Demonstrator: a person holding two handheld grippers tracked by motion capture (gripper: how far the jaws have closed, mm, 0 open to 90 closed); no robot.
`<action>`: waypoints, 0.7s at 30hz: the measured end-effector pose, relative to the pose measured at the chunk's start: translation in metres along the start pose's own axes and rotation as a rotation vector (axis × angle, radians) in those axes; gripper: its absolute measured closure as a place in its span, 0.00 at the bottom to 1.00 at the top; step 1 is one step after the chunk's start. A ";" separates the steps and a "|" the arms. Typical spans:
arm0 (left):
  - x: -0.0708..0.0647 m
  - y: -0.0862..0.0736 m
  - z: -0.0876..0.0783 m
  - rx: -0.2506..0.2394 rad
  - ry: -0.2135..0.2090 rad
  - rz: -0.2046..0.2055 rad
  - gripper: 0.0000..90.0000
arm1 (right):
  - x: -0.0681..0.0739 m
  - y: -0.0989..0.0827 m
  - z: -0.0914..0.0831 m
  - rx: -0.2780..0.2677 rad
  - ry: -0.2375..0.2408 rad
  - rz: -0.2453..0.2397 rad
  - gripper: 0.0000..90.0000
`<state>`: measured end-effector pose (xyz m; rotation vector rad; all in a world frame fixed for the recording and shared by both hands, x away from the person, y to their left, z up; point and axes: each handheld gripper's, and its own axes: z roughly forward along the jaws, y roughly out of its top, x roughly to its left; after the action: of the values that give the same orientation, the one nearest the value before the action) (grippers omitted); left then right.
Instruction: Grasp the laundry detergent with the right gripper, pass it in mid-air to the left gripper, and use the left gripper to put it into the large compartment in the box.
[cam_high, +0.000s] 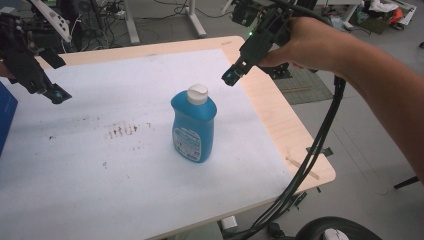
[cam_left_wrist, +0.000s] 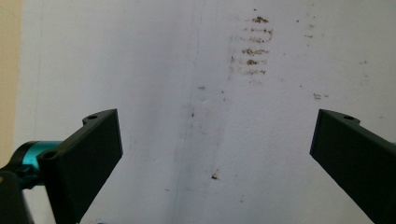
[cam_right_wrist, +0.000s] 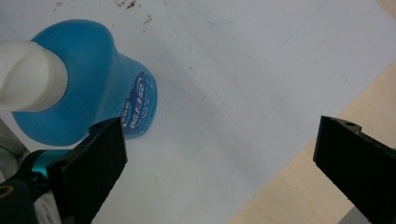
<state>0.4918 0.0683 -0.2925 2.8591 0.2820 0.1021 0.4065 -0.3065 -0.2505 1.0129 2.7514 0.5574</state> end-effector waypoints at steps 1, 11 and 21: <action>0.000 0.000 0.000 -0.001 0.004 0.002 0.03 | 0.002 -0.004 0.001 -0.013 0.003 0.006 0.02; -0.003 0.001 -0.001 0.001 0.008 0.007 0.03 | 0.011 -0.023 0.003 -0.078 -0.007 0.047 0.02; -0.005 0.002 0.002 -0.001 0.006 0.013 0.03 | 0.033 -0.041 0.005 -0.137 -0.012 0.084 0.02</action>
<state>0.4878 0.0648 -0.2941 2.8602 0.2647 0.1131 0.3588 -0.3125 -0.2723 1.0984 2.6285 0.7394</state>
